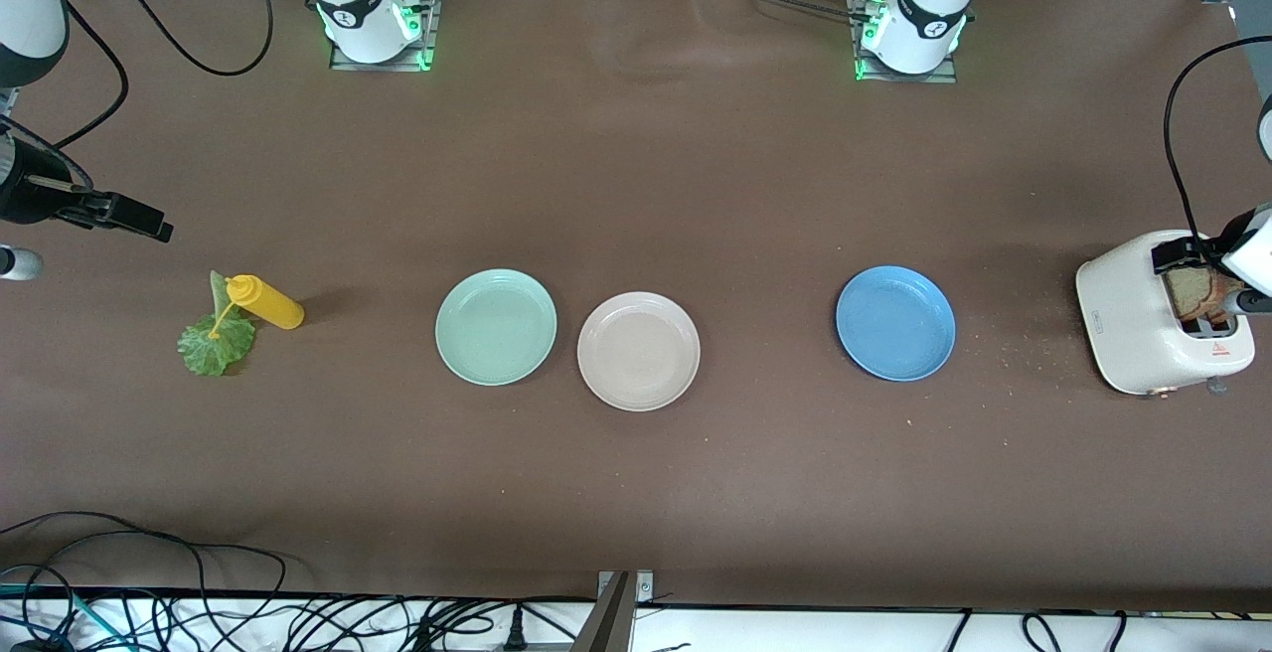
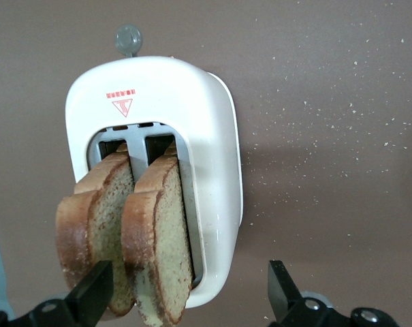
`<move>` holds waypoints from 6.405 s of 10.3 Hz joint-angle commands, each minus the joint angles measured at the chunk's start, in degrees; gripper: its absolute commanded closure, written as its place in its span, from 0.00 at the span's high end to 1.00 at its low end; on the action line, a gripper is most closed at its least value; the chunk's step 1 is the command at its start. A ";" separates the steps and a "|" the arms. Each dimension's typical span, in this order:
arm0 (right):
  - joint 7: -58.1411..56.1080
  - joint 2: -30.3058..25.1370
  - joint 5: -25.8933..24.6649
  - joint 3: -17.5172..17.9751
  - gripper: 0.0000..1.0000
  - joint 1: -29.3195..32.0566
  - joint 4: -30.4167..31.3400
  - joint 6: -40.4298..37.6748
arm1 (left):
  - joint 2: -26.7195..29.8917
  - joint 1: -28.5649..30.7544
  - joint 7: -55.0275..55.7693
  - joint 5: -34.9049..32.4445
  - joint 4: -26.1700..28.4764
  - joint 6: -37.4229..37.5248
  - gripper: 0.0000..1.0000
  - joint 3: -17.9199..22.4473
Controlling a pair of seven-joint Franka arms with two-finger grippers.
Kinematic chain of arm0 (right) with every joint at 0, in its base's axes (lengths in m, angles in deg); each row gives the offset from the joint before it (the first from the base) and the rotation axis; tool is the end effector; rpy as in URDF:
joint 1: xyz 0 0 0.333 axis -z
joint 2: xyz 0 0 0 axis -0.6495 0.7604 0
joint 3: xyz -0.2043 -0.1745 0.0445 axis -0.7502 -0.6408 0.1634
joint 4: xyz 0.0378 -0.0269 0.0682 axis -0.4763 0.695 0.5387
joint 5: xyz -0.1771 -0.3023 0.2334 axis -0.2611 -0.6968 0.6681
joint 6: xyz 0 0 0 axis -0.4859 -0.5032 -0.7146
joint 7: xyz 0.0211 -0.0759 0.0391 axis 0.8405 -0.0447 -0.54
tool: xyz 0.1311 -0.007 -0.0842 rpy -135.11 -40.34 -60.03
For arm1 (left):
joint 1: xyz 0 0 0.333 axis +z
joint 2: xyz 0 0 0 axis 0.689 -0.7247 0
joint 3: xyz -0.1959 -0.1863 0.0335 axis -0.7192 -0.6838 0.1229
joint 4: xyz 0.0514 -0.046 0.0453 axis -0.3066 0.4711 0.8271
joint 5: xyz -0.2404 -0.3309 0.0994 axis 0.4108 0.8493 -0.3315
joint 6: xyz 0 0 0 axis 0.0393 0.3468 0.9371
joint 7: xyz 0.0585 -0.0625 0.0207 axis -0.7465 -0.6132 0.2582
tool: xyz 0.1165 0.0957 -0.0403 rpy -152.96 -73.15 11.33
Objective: Make sandwich on beige plate with both arms
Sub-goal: 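Move the left gripper down over the bread slices in the toaster, then grasp one bread slice with the left gripper and lift it out, then carry the bread slice with the left gripper onto the beige plate, then release the bread with the left gripper while the right gripper reaches the lettuce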
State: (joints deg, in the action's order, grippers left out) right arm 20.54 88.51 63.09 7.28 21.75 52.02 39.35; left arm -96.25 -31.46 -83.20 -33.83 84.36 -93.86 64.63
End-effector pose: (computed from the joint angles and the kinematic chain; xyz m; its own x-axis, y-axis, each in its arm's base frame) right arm 0.6098 -0.0584 0.4367 0.9831 -0.1667 -0.0760 -0.1667 -0.9860 0.0061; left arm 0.5742 0.2325 0.2790 0.9931 -0.0028 -0.1173 -0.0243 -0.9831 -0.1817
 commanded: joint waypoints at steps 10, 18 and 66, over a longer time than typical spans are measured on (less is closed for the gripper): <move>-0.93 -0.18 0.92 -0.12 1.00 0.30 -0.05 -0.34 | 0.48 1.71 -4.06 -1.82 1.64 -3.37 0.06 1.13; -1.01 -0.18 0.92 -0.12 1.00 0.47 -0.05 -0.34 | 10.32 -5.48 -2.83 1.67 -1.25 7.68 0.00 1.22; -24.37 18.43 1.18 -0.47 1.00 12.86 -0.05 19.33 | -12.47 -42.06 -0.37 79.86 7.40 -29.29 1.00 -0.30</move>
State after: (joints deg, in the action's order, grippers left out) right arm -0.51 104.27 63.08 6.52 33.10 52.46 55.81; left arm -115.24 -74.35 -83.14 50.10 83.96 -123.40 62.89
